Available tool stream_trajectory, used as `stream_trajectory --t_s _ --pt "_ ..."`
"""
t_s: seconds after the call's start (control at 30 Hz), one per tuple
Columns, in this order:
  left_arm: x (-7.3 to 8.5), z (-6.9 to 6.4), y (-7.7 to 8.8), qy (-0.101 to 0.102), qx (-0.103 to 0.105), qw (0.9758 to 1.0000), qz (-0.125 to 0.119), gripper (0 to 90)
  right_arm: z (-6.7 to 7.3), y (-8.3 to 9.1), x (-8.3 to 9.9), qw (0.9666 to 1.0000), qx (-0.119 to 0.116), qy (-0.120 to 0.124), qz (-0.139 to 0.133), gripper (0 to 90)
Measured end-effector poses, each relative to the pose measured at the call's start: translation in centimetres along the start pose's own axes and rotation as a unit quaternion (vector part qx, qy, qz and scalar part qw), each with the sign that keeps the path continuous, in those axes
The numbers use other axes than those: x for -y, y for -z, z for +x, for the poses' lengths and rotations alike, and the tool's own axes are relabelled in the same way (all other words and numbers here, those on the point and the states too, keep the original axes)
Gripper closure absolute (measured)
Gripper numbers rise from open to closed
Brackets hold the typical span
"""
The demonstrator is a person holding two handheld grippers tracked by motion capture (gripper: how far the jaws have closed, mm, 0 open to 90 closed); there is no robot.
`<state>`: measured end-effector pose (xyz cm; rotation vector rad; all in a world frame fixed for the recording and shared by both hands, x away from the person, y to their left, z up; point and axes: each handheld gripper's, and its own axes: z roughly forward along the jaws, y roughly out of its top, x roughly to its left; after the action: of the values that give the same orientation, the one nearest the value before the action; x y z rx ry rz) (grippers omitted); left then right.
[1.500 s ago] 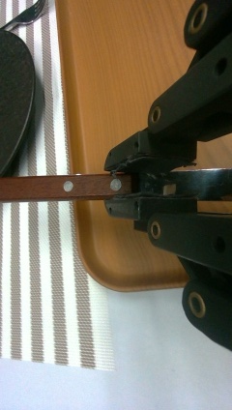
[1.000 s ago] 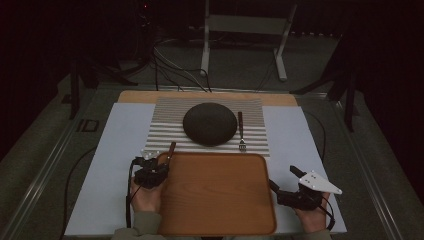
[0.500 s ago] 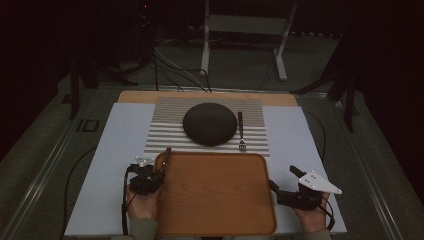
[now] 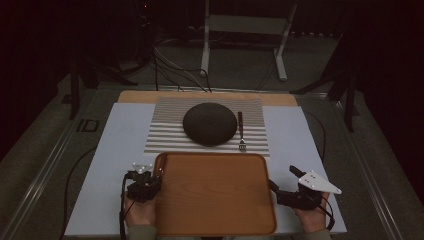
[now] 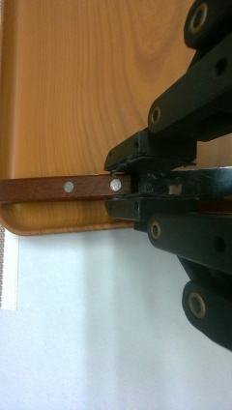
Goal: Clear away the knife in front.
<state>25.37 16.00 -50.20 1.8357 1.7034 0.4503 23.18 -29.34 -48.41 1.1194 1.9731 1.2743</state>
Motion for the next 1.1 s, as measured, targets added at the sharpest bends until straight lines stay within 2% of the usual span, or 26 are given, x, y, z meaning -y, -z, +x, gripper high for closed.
stream_trajectory --t_s 0.27,0.43,0.53,0.7,0.83,0.87,0.93,0.97,1.1 --pt "0.5 -0.2 0.0 -0.004 -0.002 1.0 0.002 76.8 0.0 0.0 0.0 1.0 0.0 0.0 0.0 9.4" --pt "0.3 -0.5 0.0 -0.013 0.0 0.9999 -0.002 68.4 0.0 0.0 0.0 1.0 0.0 0.0 0.0 9.4" --pt "0.1 -0.7 0.2 -0.017 -0.003 0.9998 -0.01 58.1 0.0 0.0 0.0 1.0 0.0 0.001 0.0 9.4" --pt "-0.4 -0.6 0.6 -0.017 0.003 0.9995 -0.027 48.3 0.0 0.0 0.0 1.0 -0.001 0.001 0.0 9.4" --pt "-1.0 -0.6 0.9 -0.025 0.011 0.9988 -0.04 38.8 0.0 0.0 0.0 1.0 -0.001 0.0 0.0 9.4" --pt "-1.3 -0.6 1.0 -0.033 0.023 0.9979 -0.051 36.9 0.0 0.0 0.0 1.0 -0.001 0.001 0.0 9.4" --pt "-1.6 -0.7 1.1 -0.038 0.025 0.9972 -0.059 32.7 0.0 0.0 0.0 1.0 -0.001 0.001 0.0 9.4" --pt "-2.1 -0.8 1.3 -0.049 0.038 0.9953 -0.075 31.3 0.0 0.0 0.0 1.0 -0.001 0.001 0.0 9.4" --pt "-3.2 -0.7 1.8 -0.065 0.058 0.9914 -0.097 22.5 0.0 0.0 0.0 1.0 -0.001 0.0 0.0 9.4"
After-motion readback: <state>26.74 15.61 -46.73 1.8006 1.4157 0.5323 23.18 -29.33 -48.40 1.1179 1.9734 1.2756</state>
